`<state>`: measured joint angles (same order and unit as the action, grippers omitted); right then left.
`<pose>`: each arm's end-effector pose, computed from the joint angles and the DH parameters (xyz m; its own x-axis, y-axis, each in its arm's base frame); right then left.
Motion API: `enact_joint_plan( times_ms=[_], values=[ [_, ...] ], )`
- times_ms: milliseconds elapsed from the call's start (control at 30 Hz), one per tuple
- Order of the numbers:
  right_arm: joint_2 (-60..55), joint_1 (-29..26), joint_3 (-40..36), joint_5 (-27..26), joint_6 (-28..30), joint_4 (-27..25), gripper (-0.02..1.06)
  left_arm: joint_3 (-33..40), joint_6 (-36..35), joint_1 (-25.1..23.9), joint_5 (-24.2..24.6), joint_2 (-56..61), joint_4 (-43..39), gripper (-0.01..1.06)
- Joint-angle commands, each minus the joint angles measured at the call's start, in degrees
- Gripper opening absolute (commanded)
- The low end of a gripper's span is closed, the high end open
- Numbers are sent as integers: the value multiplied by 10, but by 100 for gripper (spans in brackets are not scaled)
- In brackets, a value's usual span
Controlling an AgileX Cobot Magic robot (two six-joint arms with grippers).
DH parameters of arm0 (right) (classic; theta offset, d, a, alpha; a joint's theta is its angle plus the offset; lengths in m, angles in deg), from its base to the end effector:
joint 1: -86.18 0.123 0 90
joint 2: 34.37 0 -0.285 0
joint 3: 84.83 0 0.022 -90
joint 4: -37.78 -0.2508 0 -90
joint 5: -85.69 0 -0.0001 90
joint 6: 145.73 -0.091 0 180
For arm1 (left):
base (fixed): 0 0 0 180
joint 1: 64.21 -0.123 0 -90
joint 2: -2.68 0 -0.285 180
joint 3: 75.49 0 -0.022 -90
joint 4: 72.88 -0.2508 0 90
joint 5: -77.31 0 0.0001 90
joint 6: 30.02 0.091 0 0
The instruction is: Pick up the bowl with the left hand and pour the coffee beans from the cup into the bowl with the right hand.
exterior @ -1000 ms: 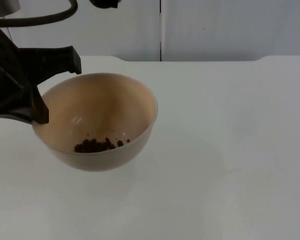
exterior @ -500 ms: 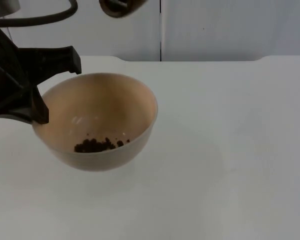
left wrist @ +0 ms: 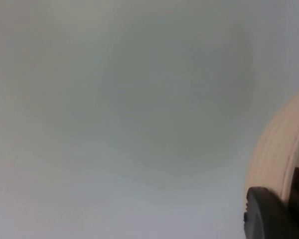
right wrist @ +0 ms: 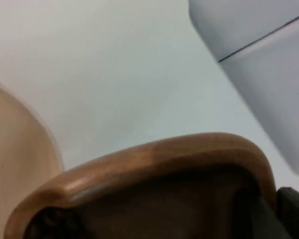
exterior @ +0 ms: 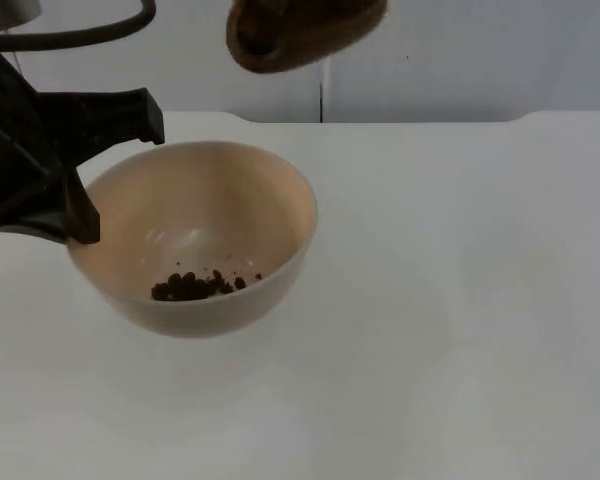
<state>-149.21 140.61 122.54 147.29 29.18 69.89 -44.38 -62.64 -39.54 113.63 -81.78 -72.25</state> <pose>0.2763 0.3132 0.3488 -0.3540 -0.7987 -0.4867 -0.6465 0.5850 -0.4898 0.2278 -0.1053 0.2380 -0.9009 -0.1876 -0.3915 -0.0862 0.9611 -0.2623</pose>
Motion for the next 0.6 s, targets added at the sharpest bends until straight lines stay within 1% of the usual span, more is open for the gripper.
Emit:
enact_joint_plan(
  times_ms=[0, 33, 167, 200, 300, 400, 500, 567],
  values=[
    [7, -24, 5, 5, 9, -45, 0, 2, -2, -1, -11, 0, 3, 0],
    [7, -24, 5, 5, 9, -45, 0, 2, -2, -1, -11, 0, 3, 0],
    [7, -78, 5, 13, 17, -115, 0, 2, -2, -1, -12, 0, 3, 0],
    [7, -78, 5, 13, 17, -115, 0, 2, -2, -1, -12, 0, 3, 0],
    [7, -107, 5, 16, 17, -132, 0, 2, -2, -1, -18, 0, -6, 0],
    [6, -127, 5, 25, 15, -132, 0, 2, -2, -1, -22, 0, -10, 0],
    [6, -152, -15, 31, 8, -133, 0, 2, -2, -1, -25, -2, -10, 0],
    [6, -157, -25, 31, 2, -133, 0, 2, -2, -1, -26, -5, -10, 0]
  ],
)
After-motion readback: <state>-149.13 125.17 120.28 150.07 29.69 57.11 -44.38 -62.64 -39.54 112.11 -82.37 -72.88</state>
